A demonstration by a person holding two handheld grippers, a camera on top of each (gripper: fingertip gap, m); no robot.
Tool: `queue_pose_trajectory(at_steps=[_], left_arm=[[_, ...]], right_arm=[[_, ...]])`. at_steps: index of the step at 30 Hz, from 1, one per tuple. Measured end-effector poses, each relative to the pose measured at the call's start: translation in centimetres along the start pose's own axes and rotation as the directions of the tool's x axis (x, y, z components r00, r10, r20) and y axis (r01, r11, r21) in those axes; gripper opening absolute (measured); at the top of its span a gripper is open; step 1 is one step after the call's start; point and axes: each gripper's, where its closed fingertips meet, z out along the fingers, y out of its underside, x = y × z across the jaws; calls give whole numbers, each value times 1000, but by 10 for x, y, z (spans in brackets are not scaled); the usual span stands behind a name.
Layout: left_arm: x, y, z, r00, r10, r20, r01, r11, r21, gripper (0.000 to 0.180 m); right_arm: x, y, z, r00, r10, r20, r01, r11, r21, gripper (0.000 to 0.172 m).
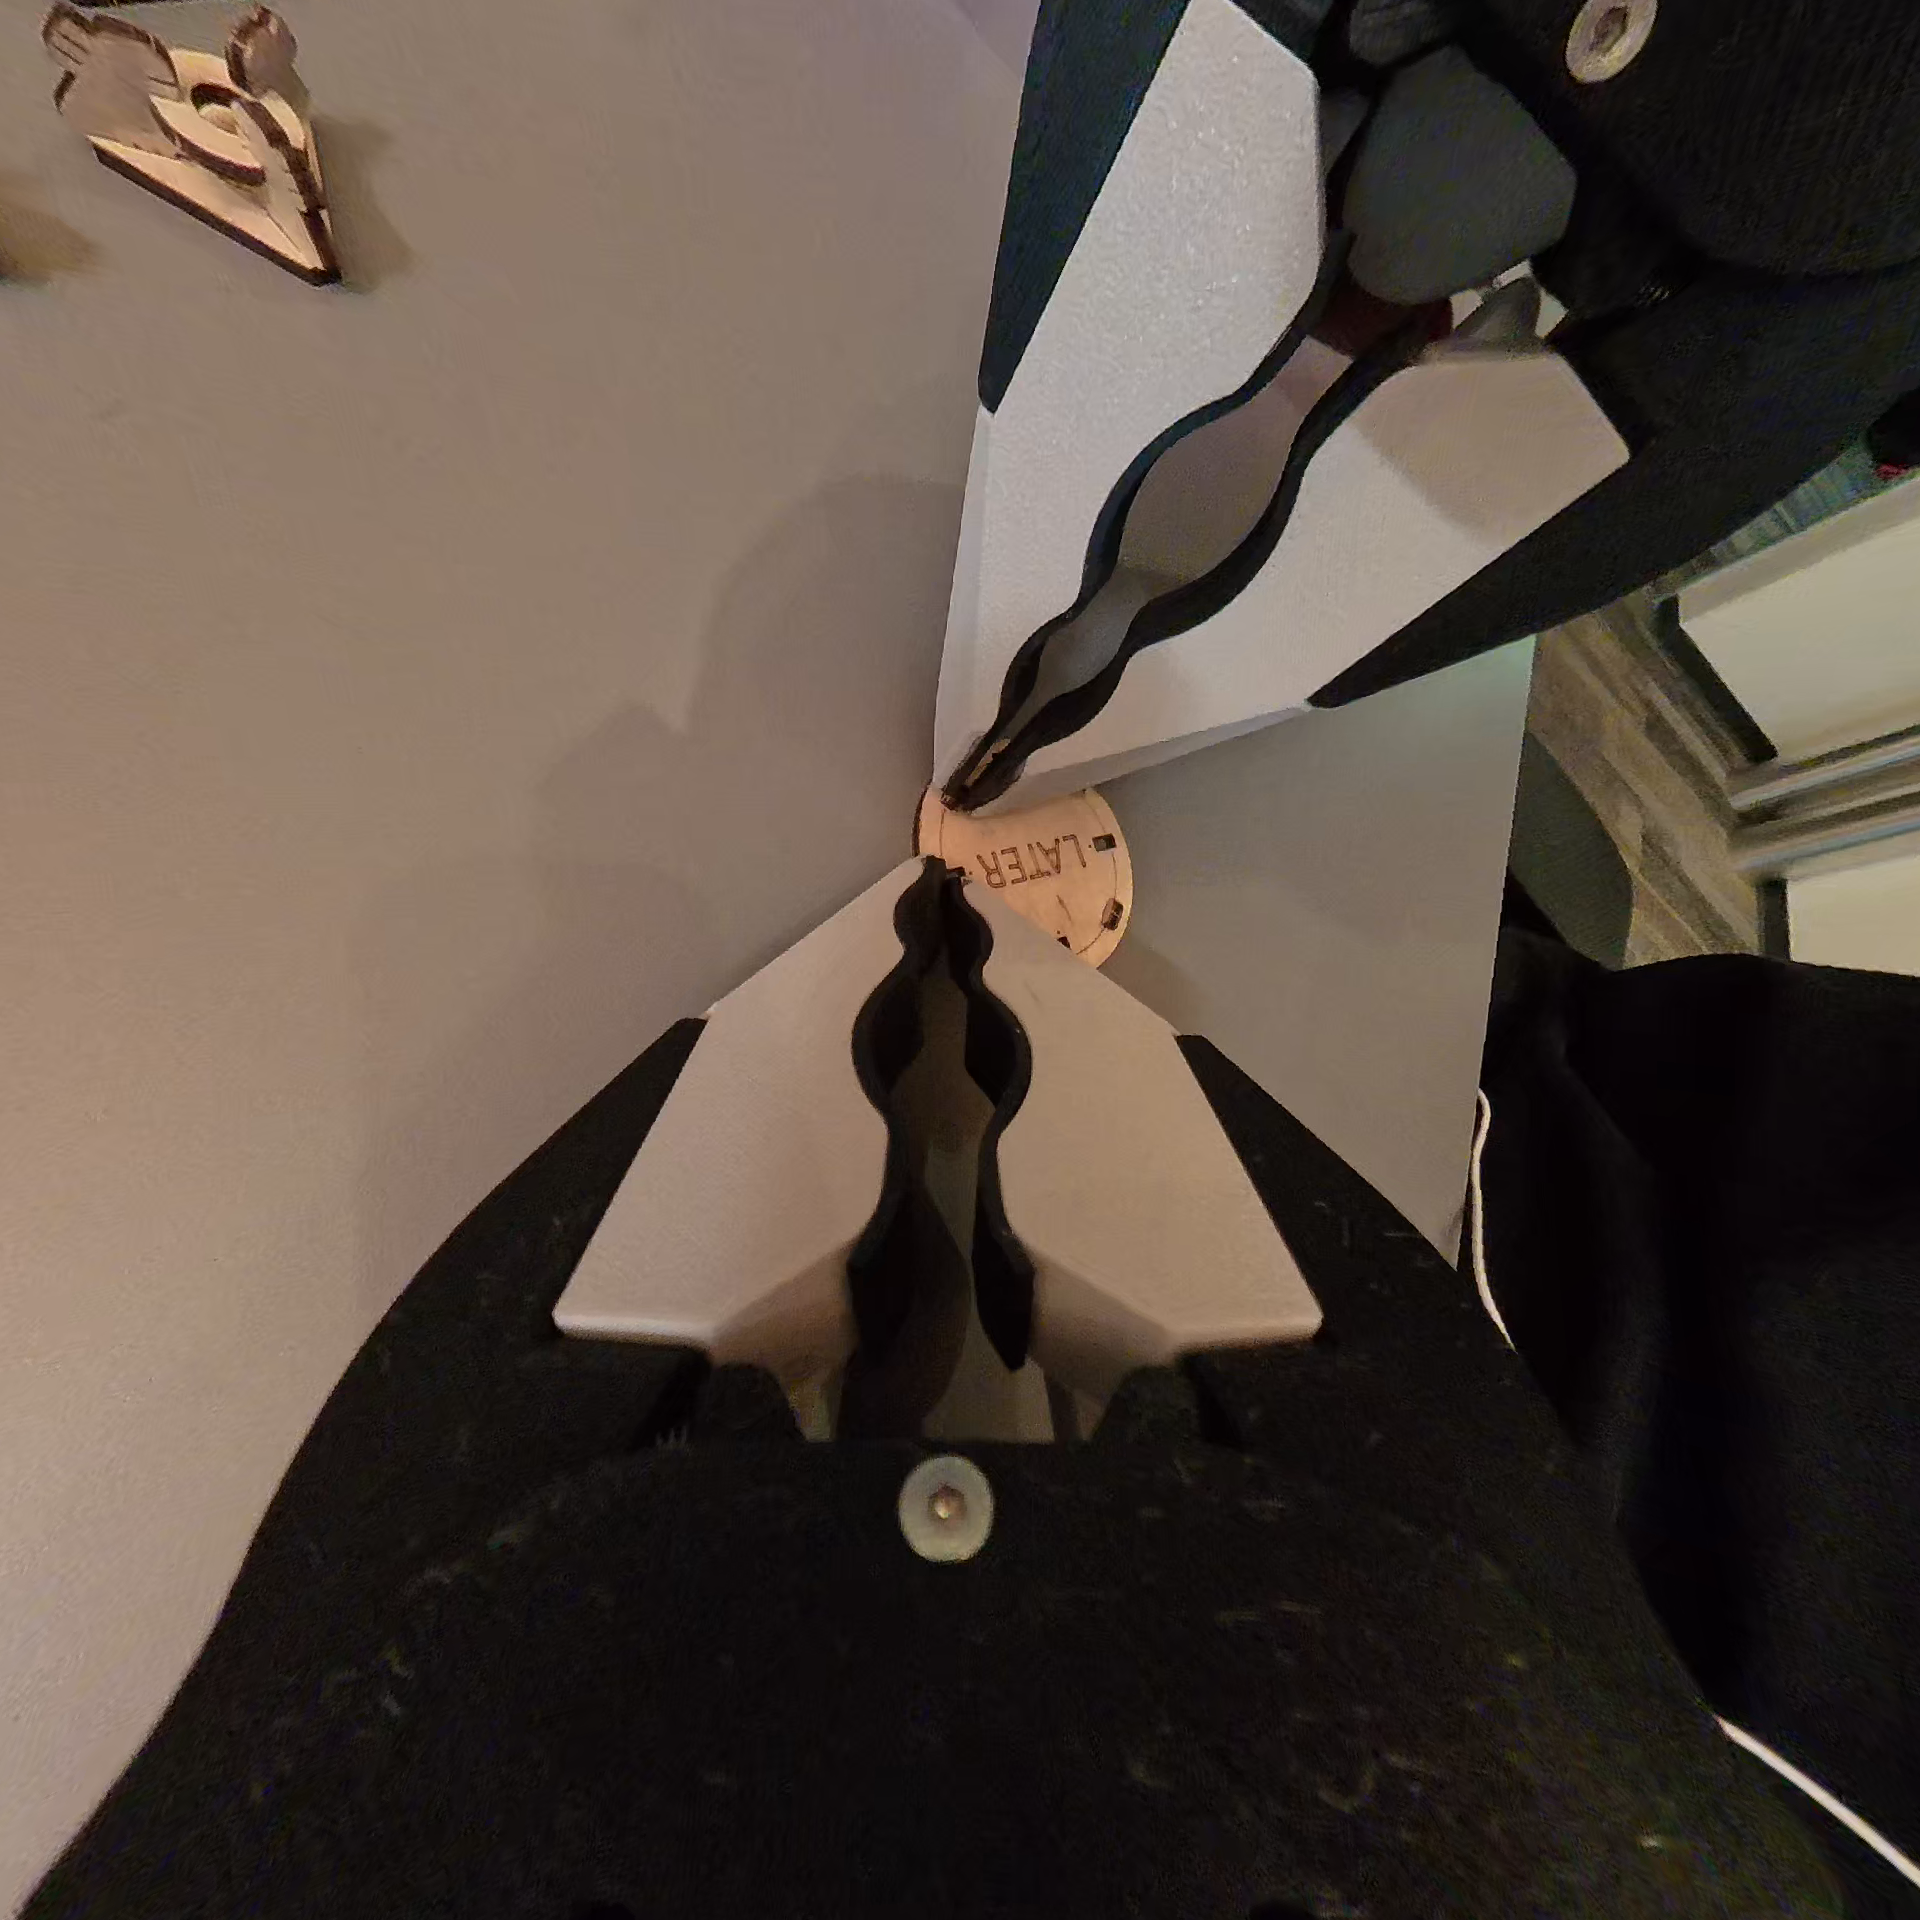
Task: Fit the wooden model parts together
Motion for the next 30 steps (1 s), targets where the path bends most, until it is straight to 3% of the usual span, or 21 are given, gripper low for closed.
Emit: queue_pose_trajectory(at_steps=[16, 25, 27, 30], left_arm=[[0, 0, 0, 1000, -7, -11, 7, 1000, -3, 0], [0, 0, 0, 1000, -5, -6, 5, 1000, -1, 0], [0, 0, 0, 1000, -8, -7, 8, 1000, -1, 0], [0, 0, 0, 1000, -5, -5, 5, 1000, -1, 0]], right_arm=[[0, 1, 2, 1000, -31, 0, 31, 996, -81, 0], [0, 0, 2, 1000, -10, -3, 10, 1000, -10, 2], [1, -1, 1, 1000, 15, -9, -15, 1000, 25, 25], [0, -7, -7, 998, 62, 11, -63, 992, 110, 27]])
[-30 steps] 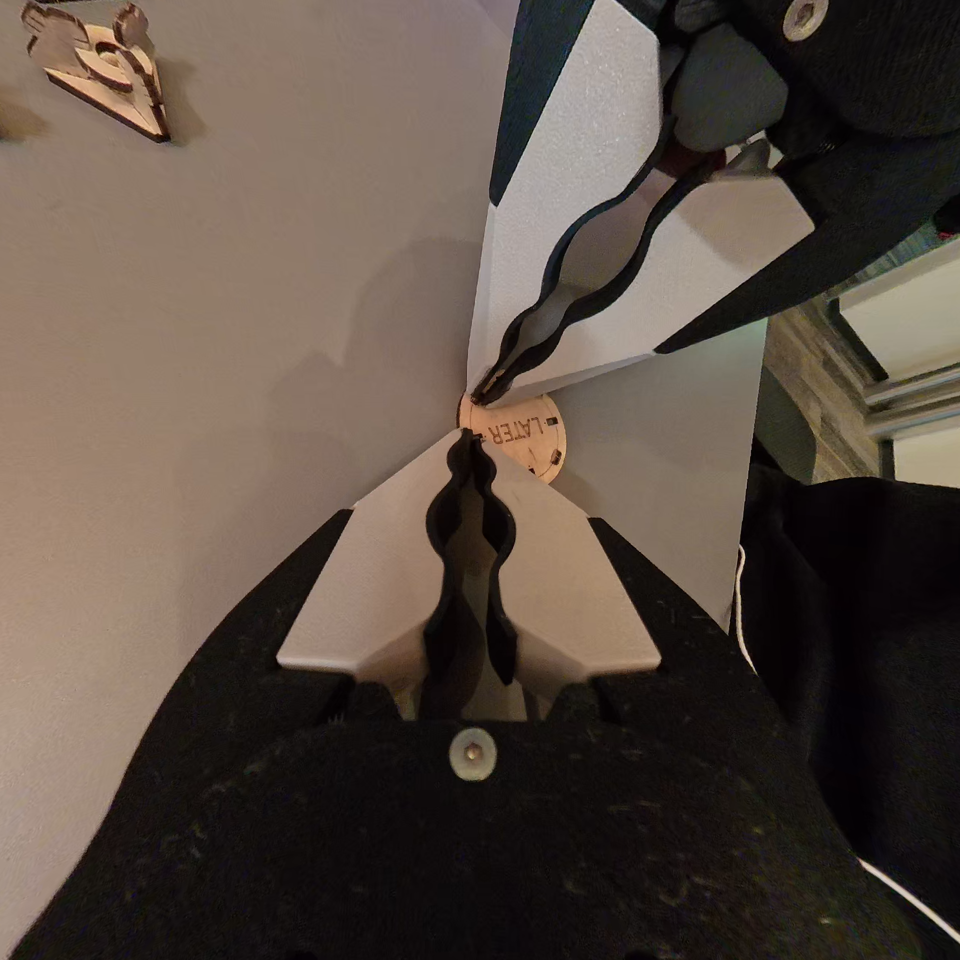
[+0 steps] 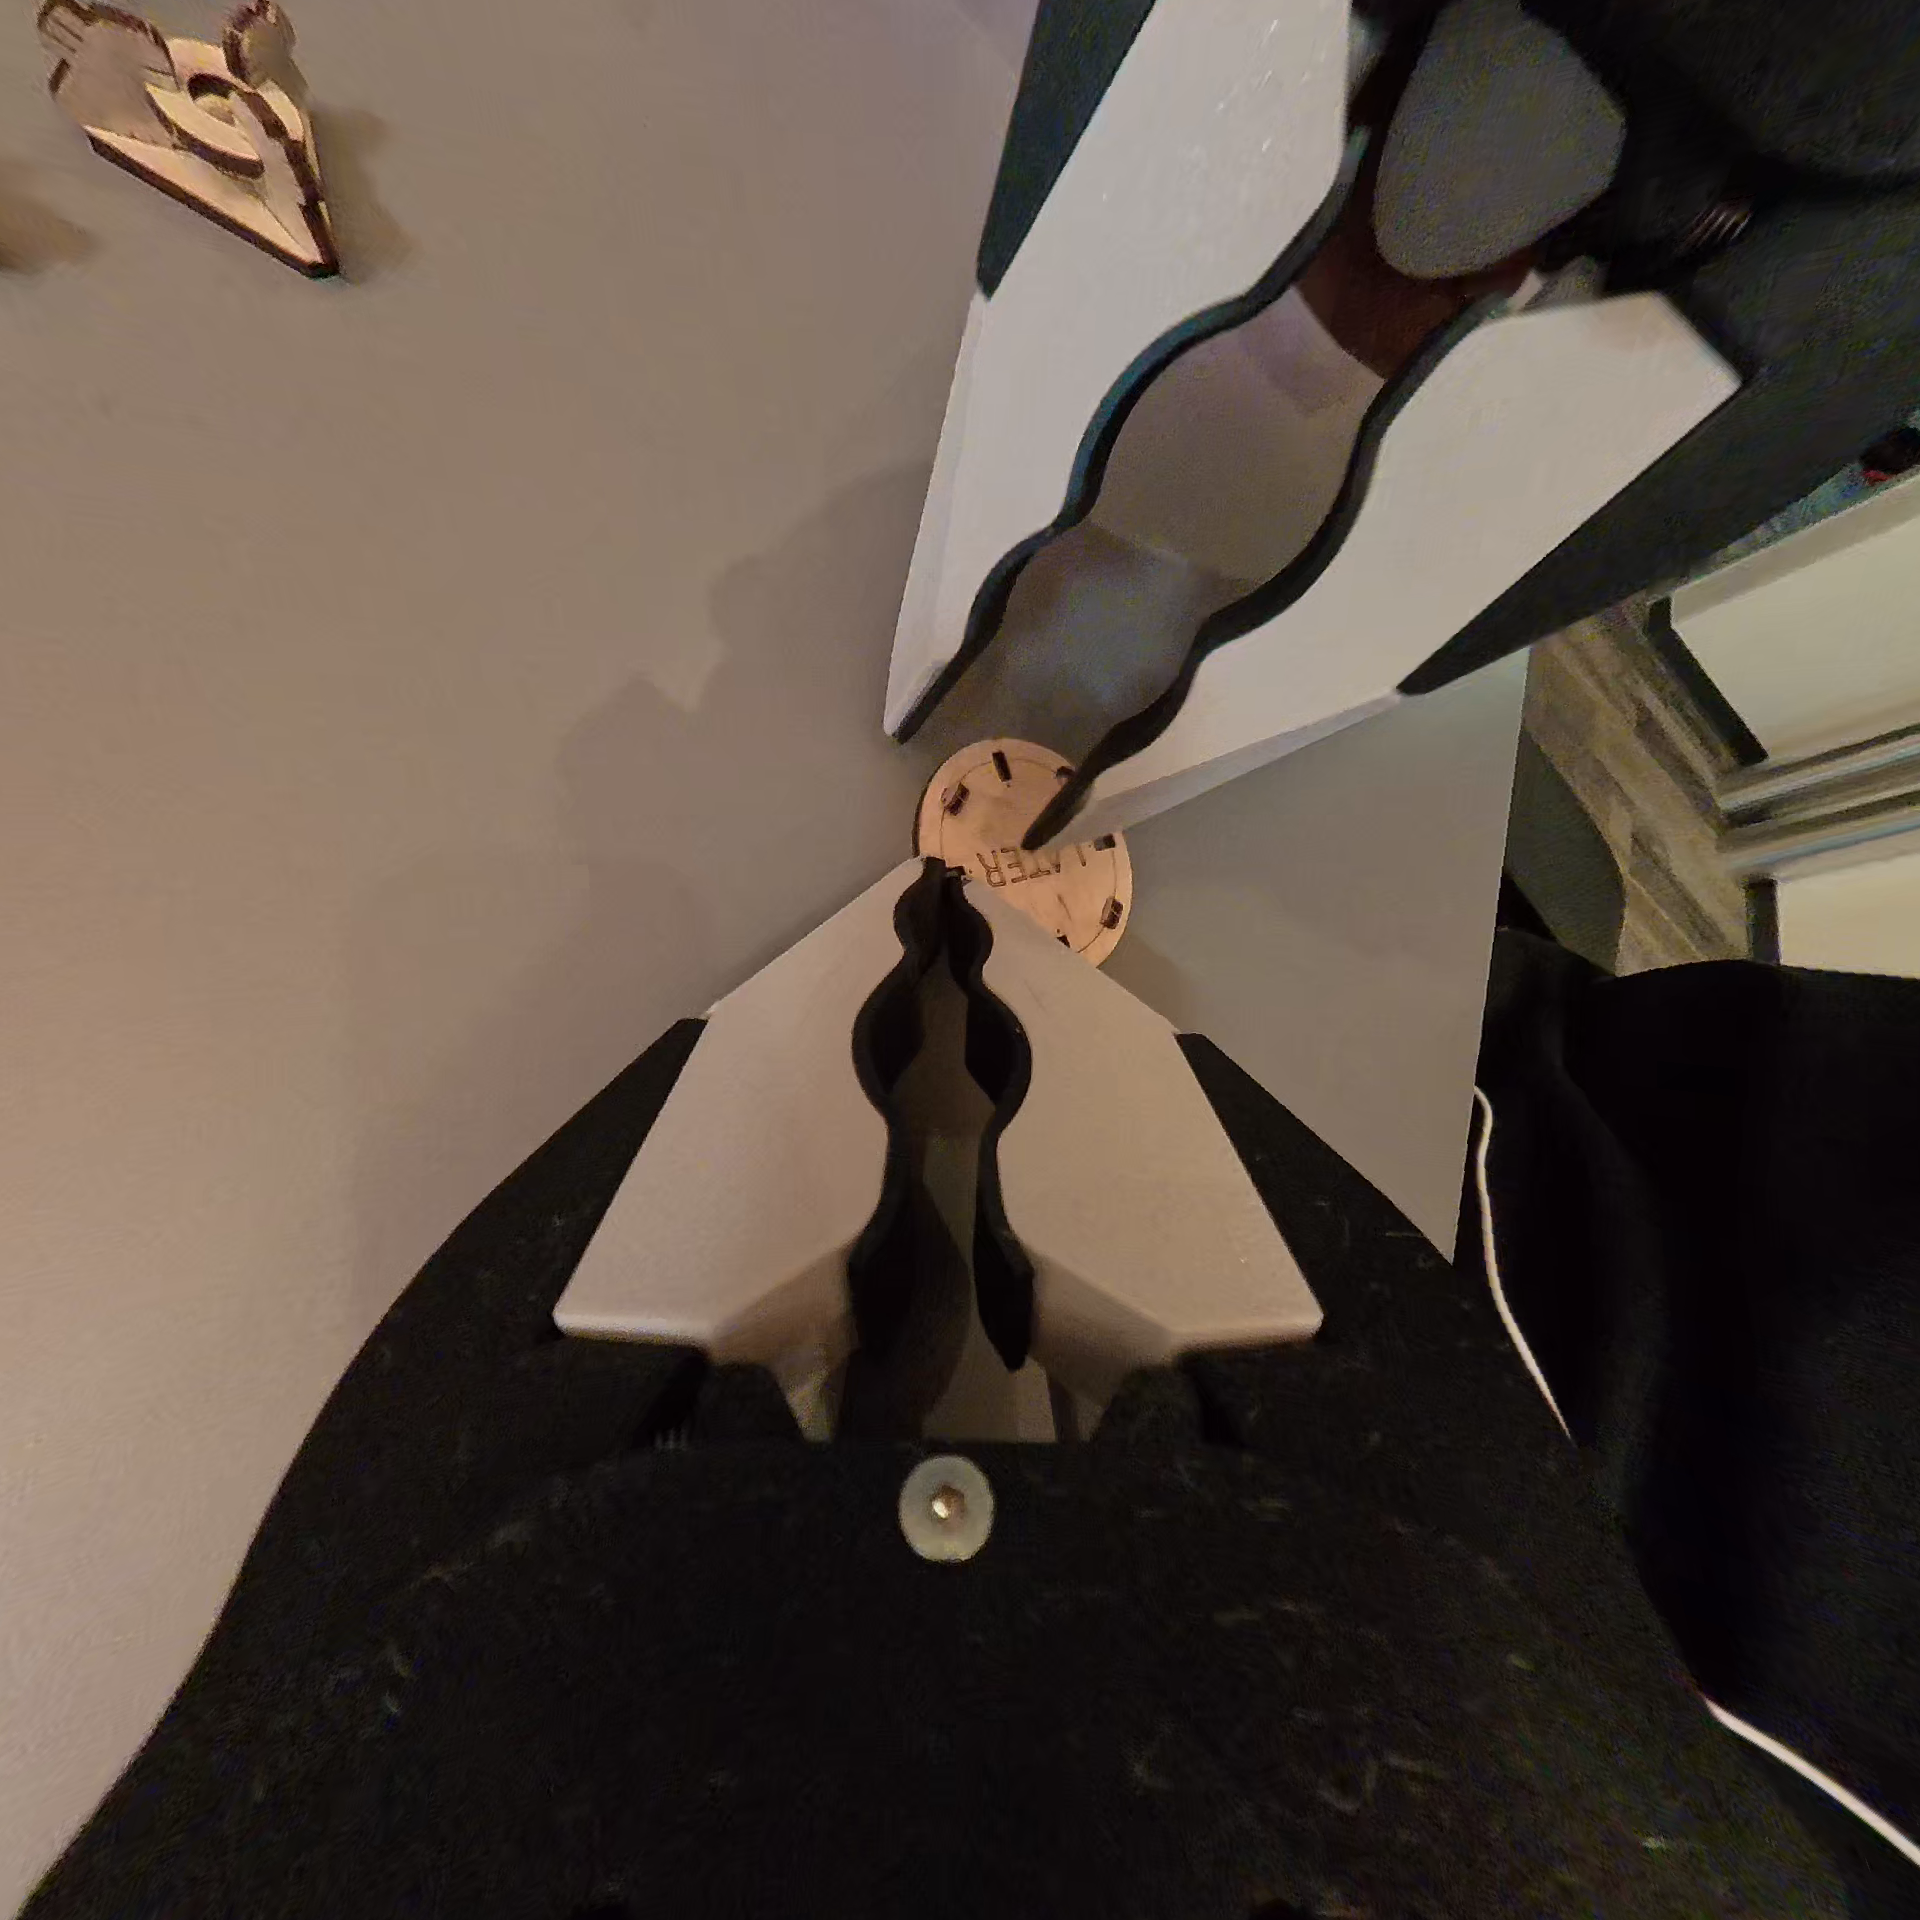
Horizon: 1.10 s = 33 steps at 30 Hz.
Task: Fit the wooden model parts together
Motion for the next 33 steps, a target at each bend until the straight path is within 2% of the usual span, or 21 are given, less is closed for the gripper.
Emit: queue_pose_trajectory(at_steps=[3, 5, 7, 13, 16, 22, 27, 31, 33], left_arm=[[0, 0, 0, 1000, -3, -3, 3, 1000, 0, 0], [0, 0, 0, 1000, -5, -4, 5, 1000, 0, 0], [0, 0, 0, 1000, -7, -6, 7, 1000, 0, 0], [0, 0, 0, 1000, -12, -11, 12, 1000, 0, 0], [0, 0, 0, 1000, -11, -10, 11, 1000, 0, 0], [0, 0, 0, 1000, -14, -13, 14, 1000, 0, 0], [0, 0, 0, 1000, -13, -14, 13, 1000, -1, 0], [0, 0, 0, 1000, -14, -15, 14, 1000, -1, 0], [0, 0, 0, 1000, -12, -14, 12, 1000, -1, 0]], right_arm=[[3, -3, -7, 999, 33, -17, -32, 998, 55, 22], [11, -1, -9, 996, 20, -92, -14, 998, 60, 0], [12, 1, -7, 991, 0, -136, 6, 999, 47, 0], [-3, -9, -7, 991, -20, -132, 29, 997, 68, 0], [1, 3, 4, 989, -15, -147, 16, 1000, 5, 0], [-1, -6, -5, 990, 8, -138, 2, 998, 66, 0], [1, 3, 2, 992, 30, -124, -26, 999, 34, 0], [1, -8, -5, 992, 68, -103, -58, 993, 102, 0], [2, 2, 3, 992, 63, -111, -58, 997, 54, 0]])
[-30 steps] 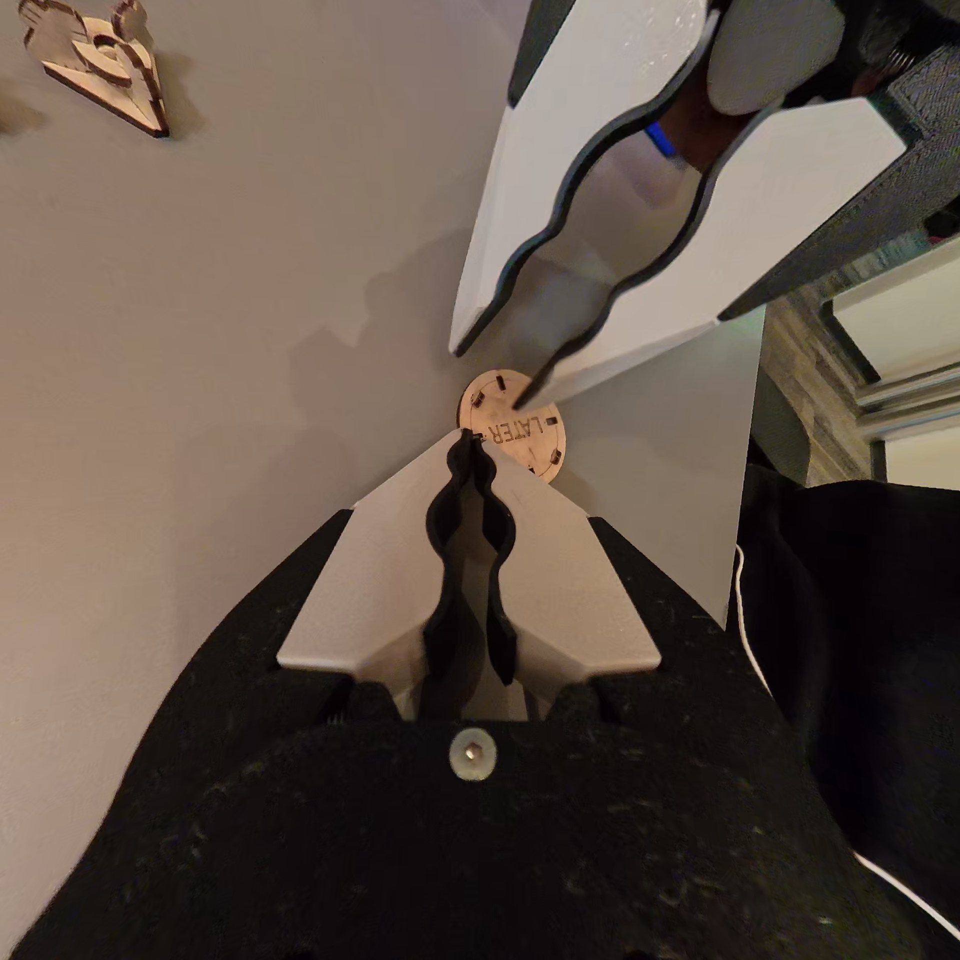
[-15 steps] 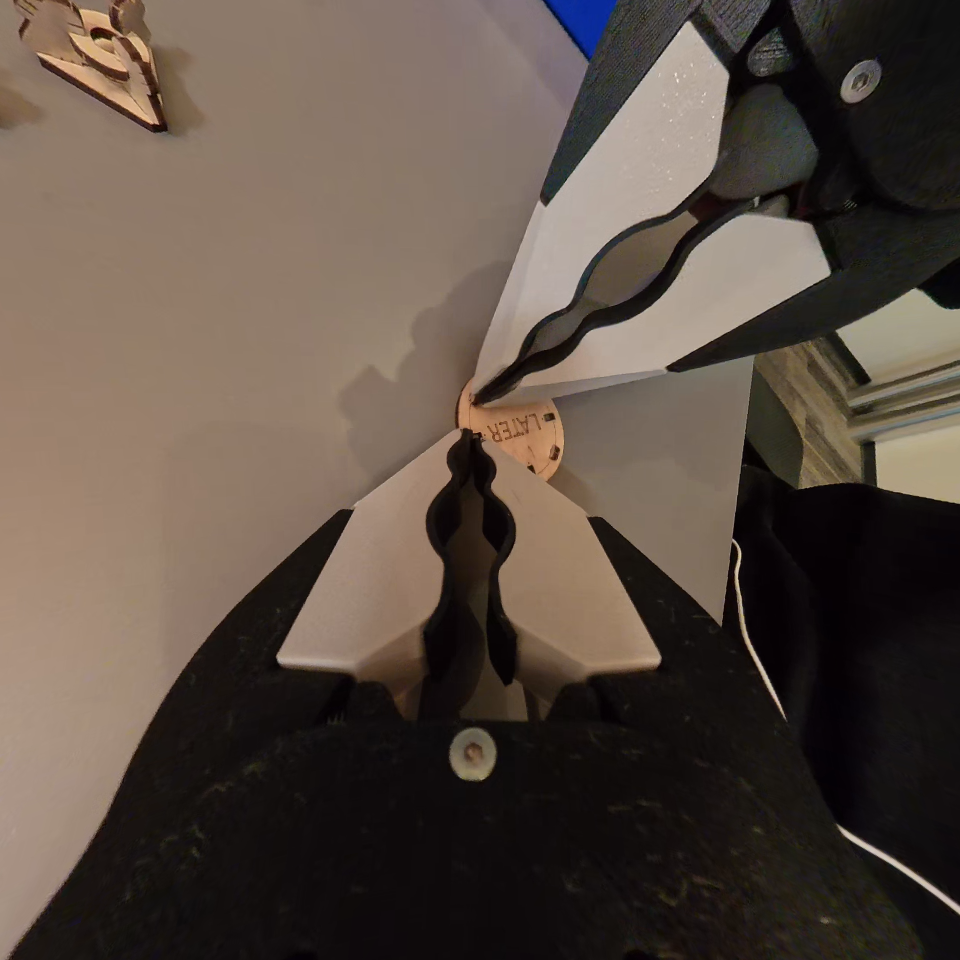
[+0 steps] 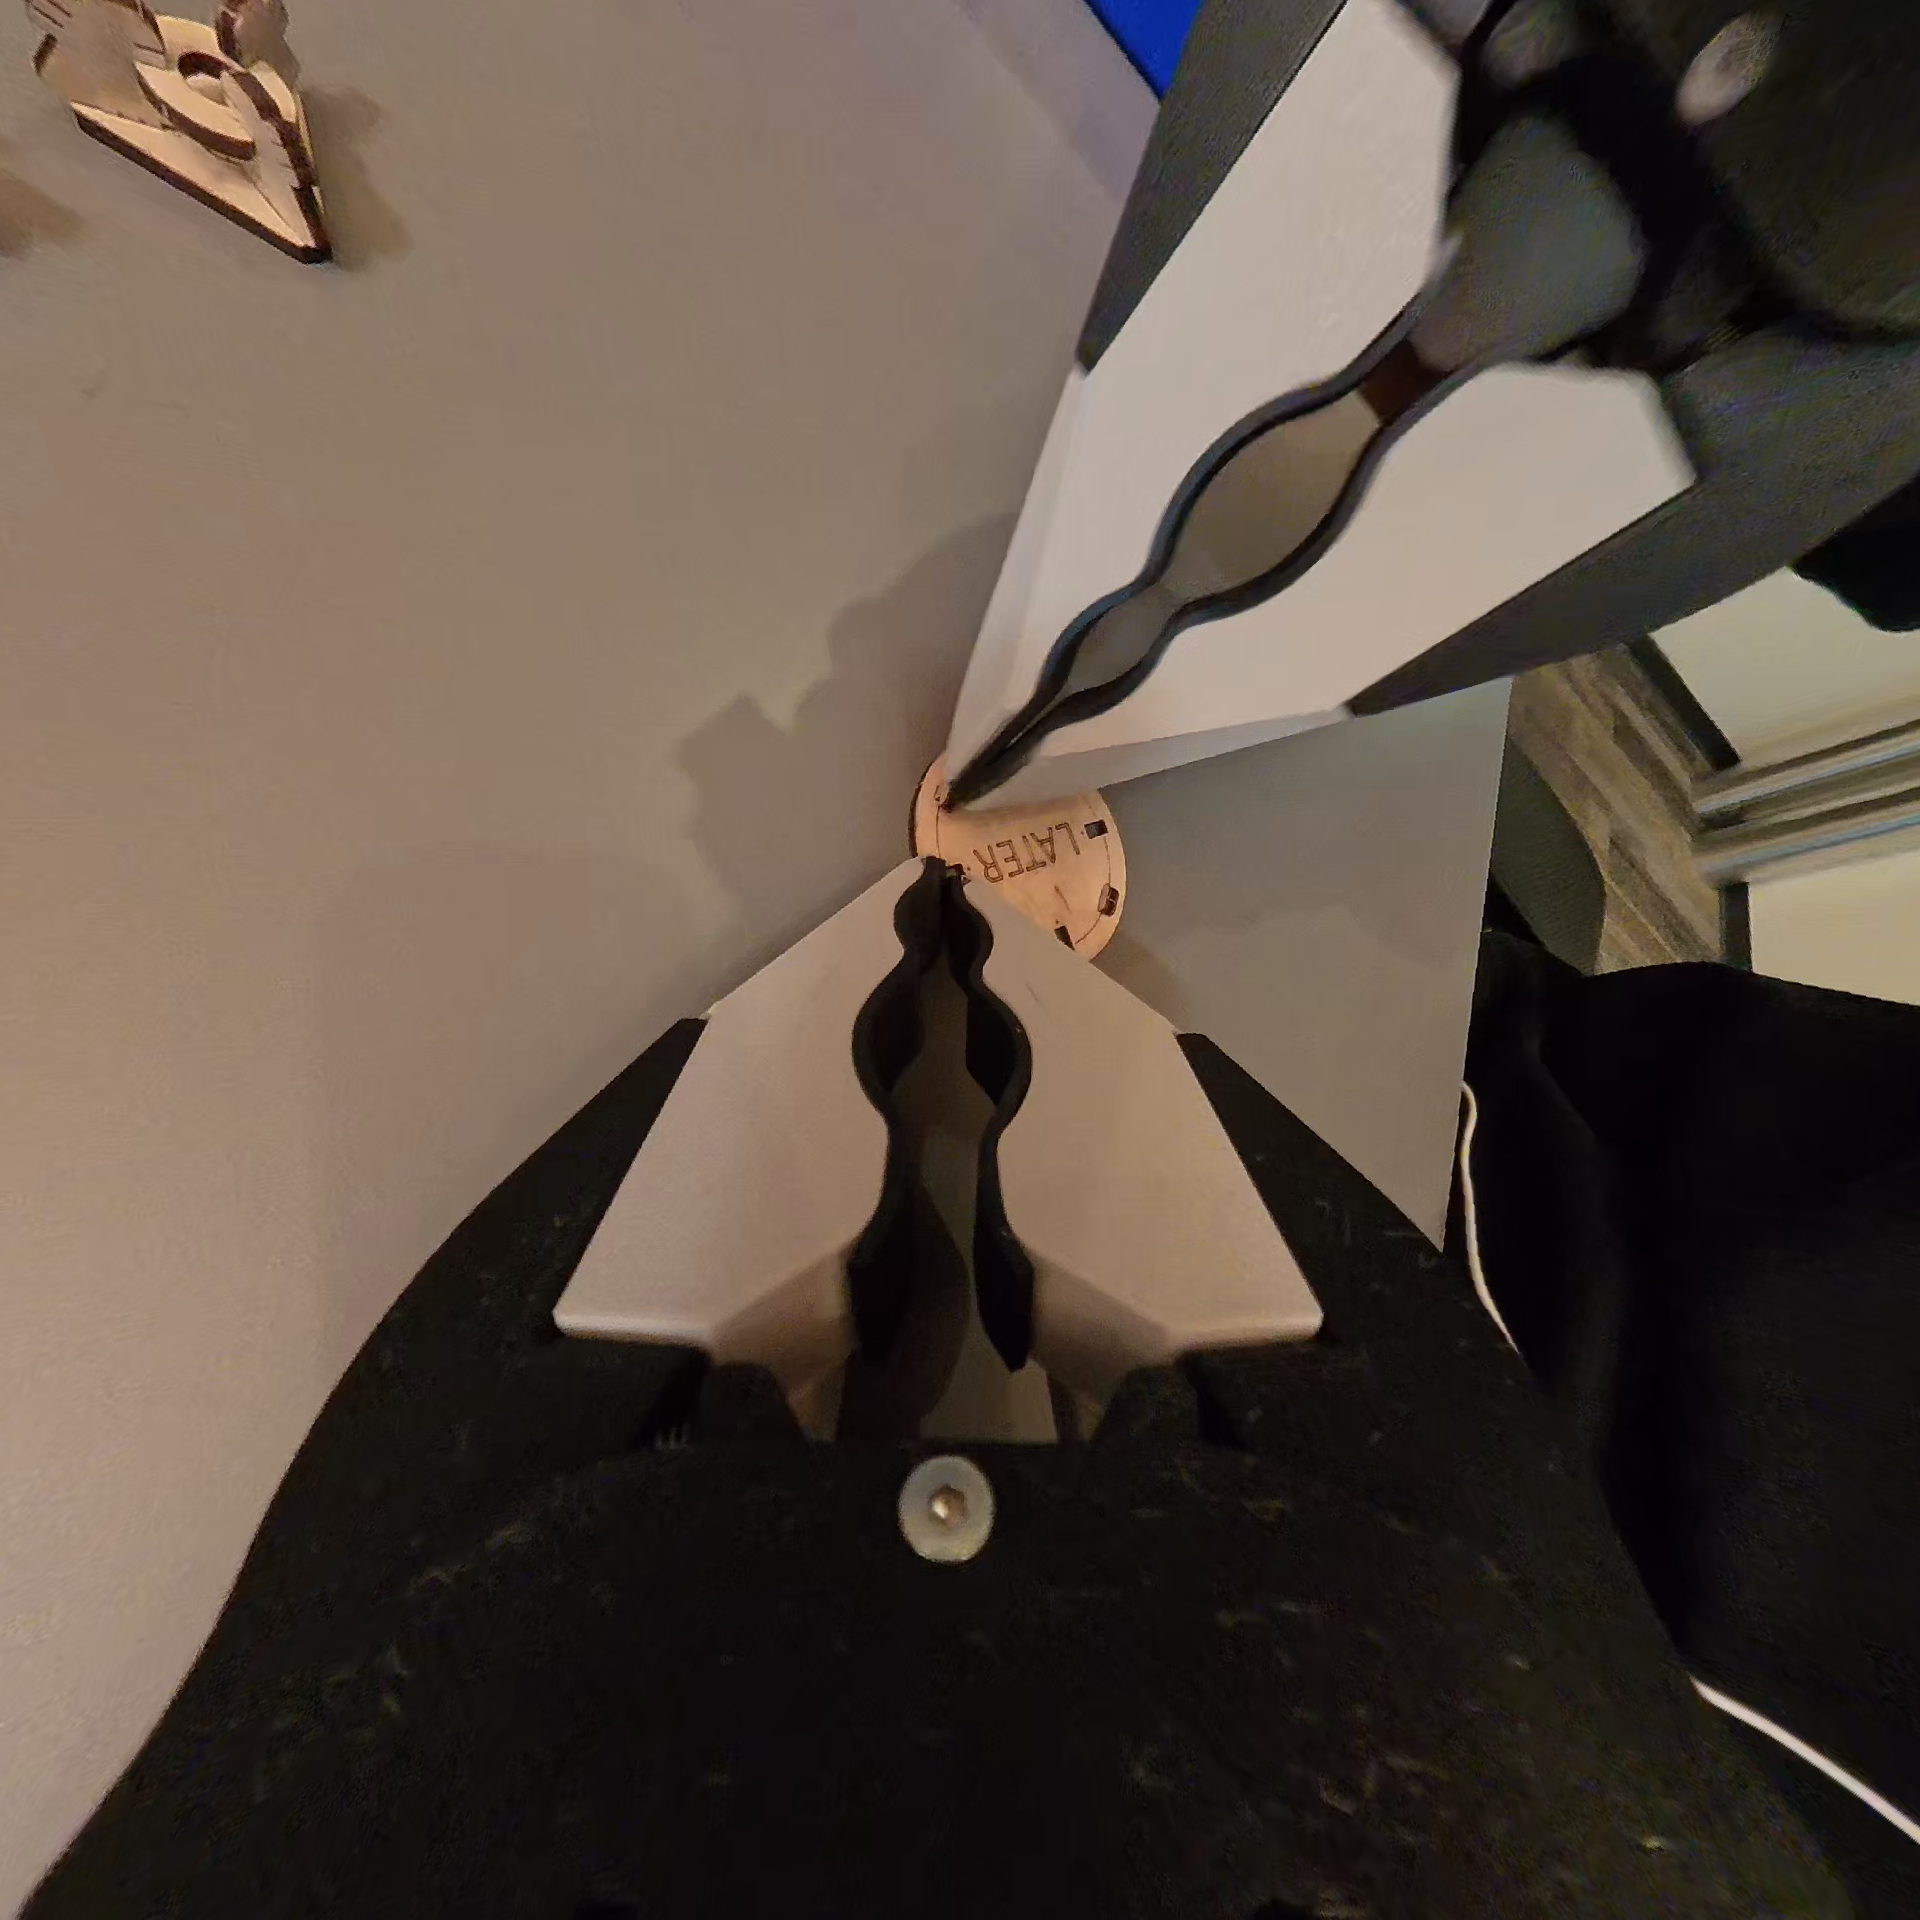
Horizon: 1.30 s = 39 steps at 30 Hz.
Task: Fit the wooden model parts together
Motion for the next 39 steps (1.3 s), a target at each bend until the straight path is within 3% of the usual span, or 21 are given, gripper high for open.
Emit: queue_pose_trajectory(at_steps=[39], left_arm=[[2, 1, 1, 1000, -1, -10, 1, 1000, -4, 0]], right_arm=[[3, -10, -5, 996, 47, -71, -42, 996, 76, 0]])
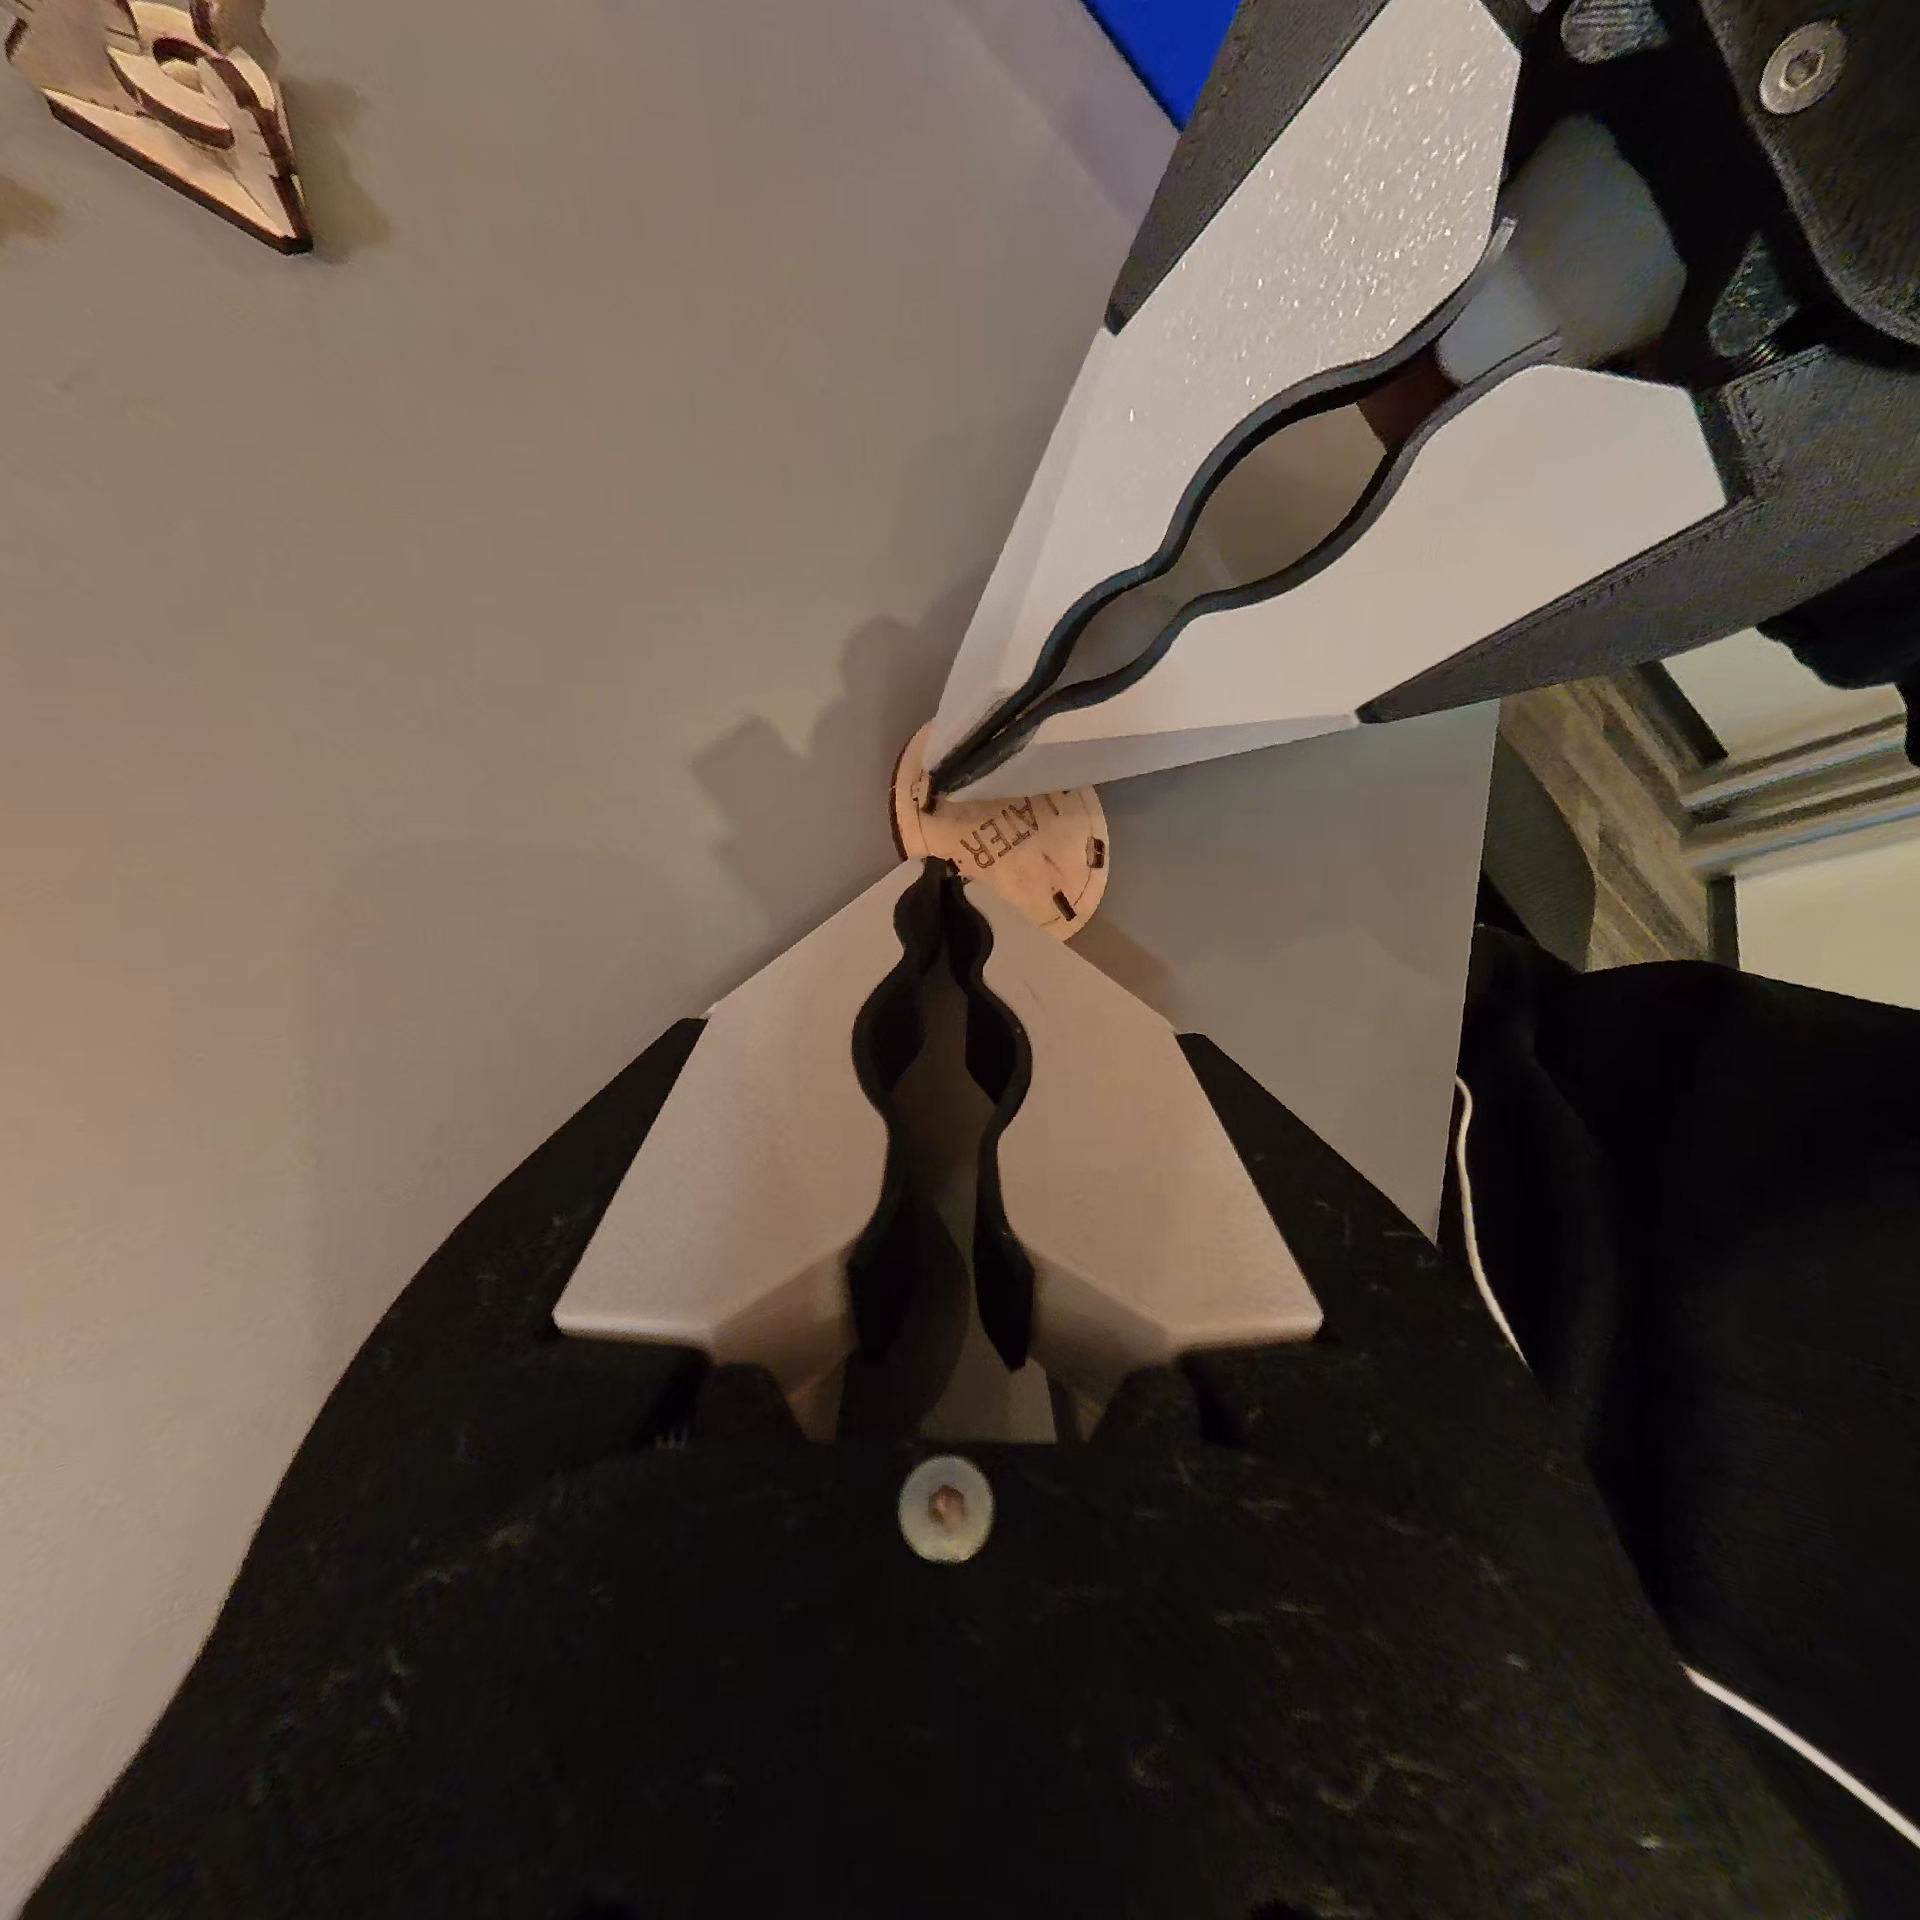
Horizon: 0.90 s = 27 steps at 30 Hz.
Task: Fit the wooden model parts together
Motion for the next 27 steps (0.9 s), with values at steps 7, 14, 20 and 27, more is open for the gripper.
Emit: queue_pose_trajectory(at_steps=[7, 14, 20, 27], left_arm=[[0, 0, 0, 1000, 0, 0, 0, 1000, 0, 0], [0, 0, 0, 1000, -4, -4, 4, 1000, 0, 0], [0, 0, 0, 1000, -3, -2, 3, 1000, 4, 0], [-8, -15, -10, 999, -50, 8, 48, 993, 107, 0]], right_arm=[[2, 4, -3, 1000, 12, -19, -12, 1000, 13, 0], [2, 12, -8, 998, 56, -38, -54, 997, 55, 24], [-12, 24, -4, 993, 121, -4, -120, 988, 101, 79], [-14, 27, 5, 993, 94, -65, -81, 981, 174, 80]])
